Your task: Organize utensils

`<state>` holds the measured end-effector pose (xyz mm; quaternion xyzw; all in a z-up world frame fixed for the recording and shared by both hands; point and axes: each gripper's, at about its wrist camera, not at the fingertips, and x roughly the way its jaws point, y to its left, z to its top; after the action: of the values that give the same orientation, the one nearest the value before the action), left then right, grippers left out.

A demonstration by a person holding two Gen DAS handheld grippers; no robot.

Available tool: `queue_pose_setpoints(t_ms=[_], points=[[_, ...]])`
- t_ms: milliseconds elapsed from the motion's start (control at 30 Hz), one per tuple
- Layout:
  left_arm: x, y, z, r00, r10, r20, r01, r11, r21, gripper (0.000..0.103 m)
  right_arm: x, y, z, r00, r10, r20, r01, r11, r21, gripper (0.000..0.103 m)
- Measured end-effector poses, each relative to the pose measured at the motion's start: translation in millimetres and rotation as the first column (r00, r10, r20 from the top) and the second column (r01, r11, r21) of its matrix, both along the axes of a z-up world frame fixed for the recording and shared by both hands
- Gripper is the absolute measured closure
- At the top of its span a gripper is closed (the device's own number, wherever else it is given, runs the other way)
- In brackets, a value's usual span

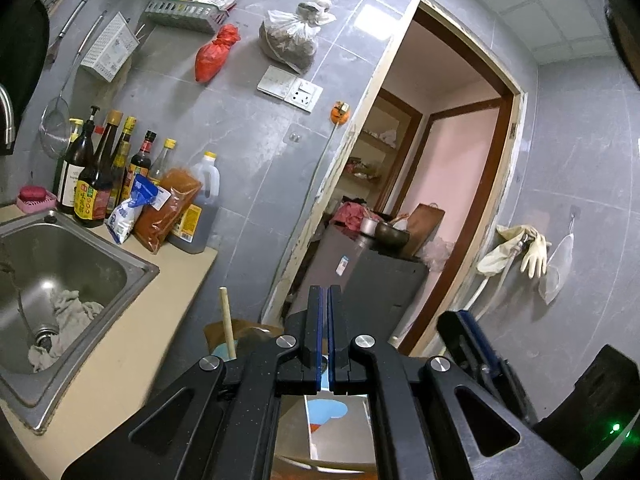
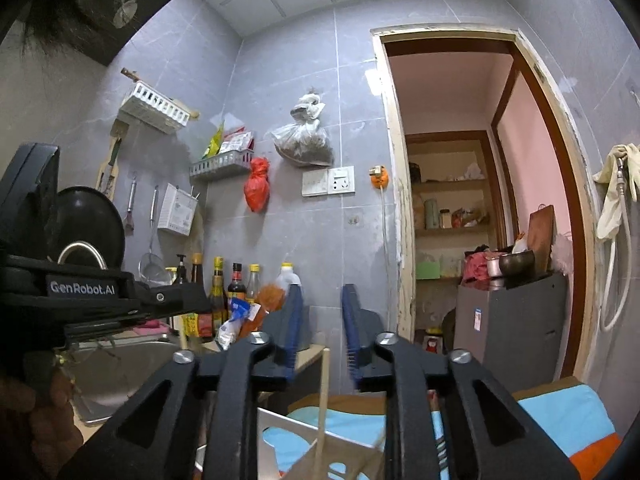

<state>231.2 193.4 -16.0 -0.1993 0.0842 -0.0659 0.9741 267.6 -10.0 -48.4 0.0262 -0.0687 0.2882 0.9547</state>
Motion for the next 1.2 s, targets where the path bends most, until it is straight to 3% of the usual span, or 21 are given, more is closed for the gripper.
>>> queue_pose_setpoints(t_ms=[100,167,200,233,267,300,433,700,800,1200], points=[[-4,-5,8,1.000,0.005,-0.016,-0.005,1.000,0.008,0.098,-4,-10,9,1.000,-0.008,-0.023,0.008,1.000,0.001,0.081],[-8,-11,14,0.999,0.013,-0.034,-0.012,1.000,0.027,0.085,-9,-19,17,0.999,-0.022,-0.038,0.022,1.000,0.006,0.078],[-10,-14,16,0.999,0.017,-0.042,-0.016,0.999,0.036,0.072,-10,-22,20,0.999,-0.030,-0.044,0.030,1.000,0.005,0.070],[-13,-16,19,0.999,0.017,-0.049,-0.015,0.999,0.040,0.068,-13,-27,26,0.998,-0.044,-0.054,0.044,0.999,0.002,0.064],[-17,-18,22,0.999,0.008,-0.051,-0.006,0.999,0.036,0.067,-14,-31,28,0.997,-0.049,-0.061,0.050,0.999,0.000,0.048],[-19,-20,24,0.998,0.000,-0.055,0.002,0.999,0.037,0.066,-18,-36,34,0.996,-0.059,-0.068,0.059,0.998,-0.005,0.042],[-28,-36,33,0.991,0.022,-0.131,-0.008,0.994,0.104,0.042,-26,-60,52,0.987,-0.084,-0.134,0.079,0.996,-0.039,0.034],[-48,-62,33,0.964,0.055,-0.259,-0.006,0.983,0.184,0.009,-37,-109,73,0.937,-0.145,-0.317,0.133,0.989,-0.057,0.014],[-57,-75,33,0.953,0.076,-0.293,-0.009,0.974,0.226,0.008,-39,-129,74,0.905,-0.097,-0.414,0.098,0.995,-0.018,0.001],[-132,-120,44,0.937,0.149,-0.316,-0.053,0.954,0.295,0.008,-95,-179,88,0.864,-0.125,-0.488,0.082,0.991,-0.108,0.000]])
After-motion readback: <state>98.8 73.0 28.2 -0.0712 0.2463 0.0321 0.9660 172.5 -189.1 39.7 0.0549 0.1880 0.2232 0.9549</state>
